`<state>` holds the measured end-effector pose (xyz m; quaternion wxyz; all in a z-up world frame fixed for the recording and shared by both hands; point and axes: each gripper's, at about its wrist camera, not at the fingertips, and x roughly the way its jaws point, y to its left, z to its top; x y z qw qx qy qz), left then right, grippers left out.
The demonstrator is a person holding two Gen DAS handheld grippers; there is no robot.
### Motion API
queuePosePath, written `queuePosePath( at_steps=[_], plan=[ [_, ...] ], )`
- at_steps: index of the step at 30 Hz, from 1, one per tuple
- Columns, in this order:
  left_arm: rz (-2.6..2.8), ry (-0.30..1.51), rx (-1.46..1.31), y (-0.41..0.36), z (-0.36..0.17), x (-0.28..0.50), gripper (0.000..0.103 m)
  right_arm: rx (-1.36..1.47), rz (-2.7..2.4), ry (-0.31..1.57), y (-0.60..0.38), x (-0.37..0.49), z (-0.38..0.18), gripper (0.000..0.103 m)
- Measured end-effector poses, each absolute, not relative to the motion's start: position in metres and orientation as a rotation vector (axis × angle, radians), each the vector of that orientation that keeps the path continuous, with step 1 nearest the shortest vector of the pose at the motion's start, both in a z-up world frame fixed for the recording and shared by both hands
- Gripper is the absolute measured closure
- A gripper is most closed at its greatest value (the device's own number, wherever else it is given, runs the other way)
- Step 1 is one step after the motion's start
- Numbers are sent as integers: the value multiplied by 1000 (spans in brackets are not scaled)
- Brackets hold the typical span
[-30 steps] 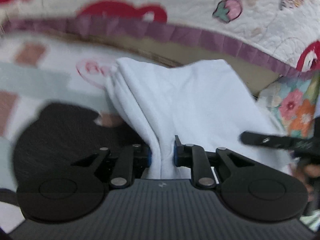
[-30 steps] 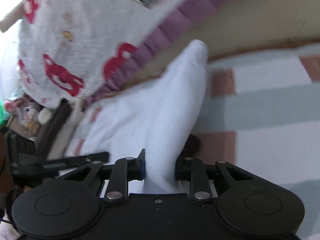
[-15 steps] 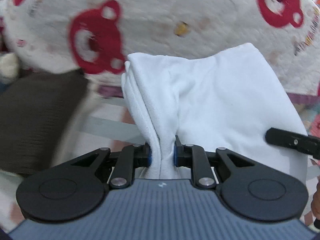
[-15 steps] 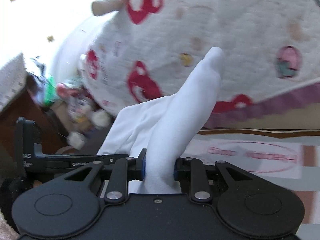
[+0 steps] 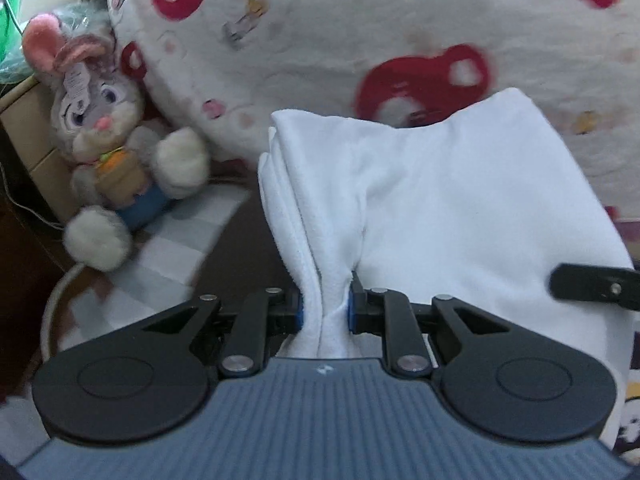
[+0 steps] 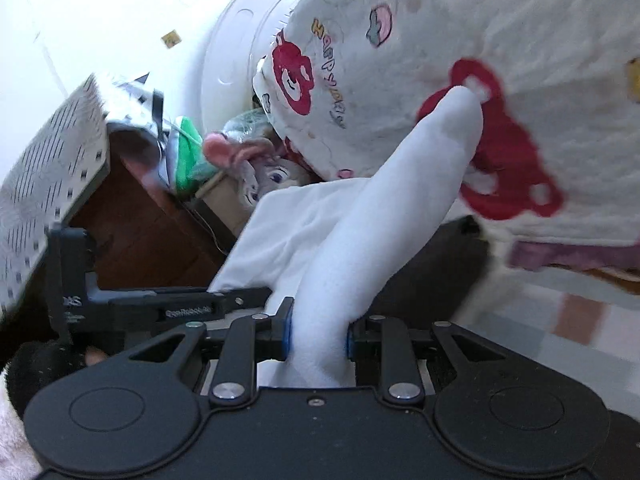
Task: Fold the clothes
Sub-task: 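Lift the folded shirt with both grippers and carry it toward the clothes stack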
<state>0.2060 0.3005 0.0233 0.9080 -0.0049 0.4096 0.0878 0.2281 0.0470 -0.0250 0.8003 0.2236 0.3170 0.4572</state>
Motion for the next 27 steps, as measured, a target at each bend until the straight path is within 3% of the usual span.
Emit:
queuePosePath(
  at_steps=[5, 9, 11, 13, 15, 19, 22, 27],
  plan=[
    [187, 798, 74, 340, 16, 243, 85, 583, 995, 711, 100, 276, -57, 75],
    [197, 904, 16, 354, -29, 276, 84, 539, 960, 733, 112, 305, -103, 74],
    [246, 959, 23, 357, -58, 287, 82, 511, 941, 788, 110, 315, -130, 65],
    [269, 969, 60, 354, -75, 288, 82, 531, 970, 805, 96, 315, -152, 65],
    [257, 959, 65, 356, -75, 287, 82, 617, 1027, 829, 75, 311, -166, 59],
    [242, 946, 23, 368, -63, 277, 77, 799, 1100, 870, 50, 294, -169, 59],
    [219, 919, 4, 375, -49, 256, 75, 734, 1122, 902, 53, 273, -161, 59],
    [135, 864, -71, 385, -39, 195, 61, 658, 1155, 952, 67, 251, -159, 59]
  ],
)
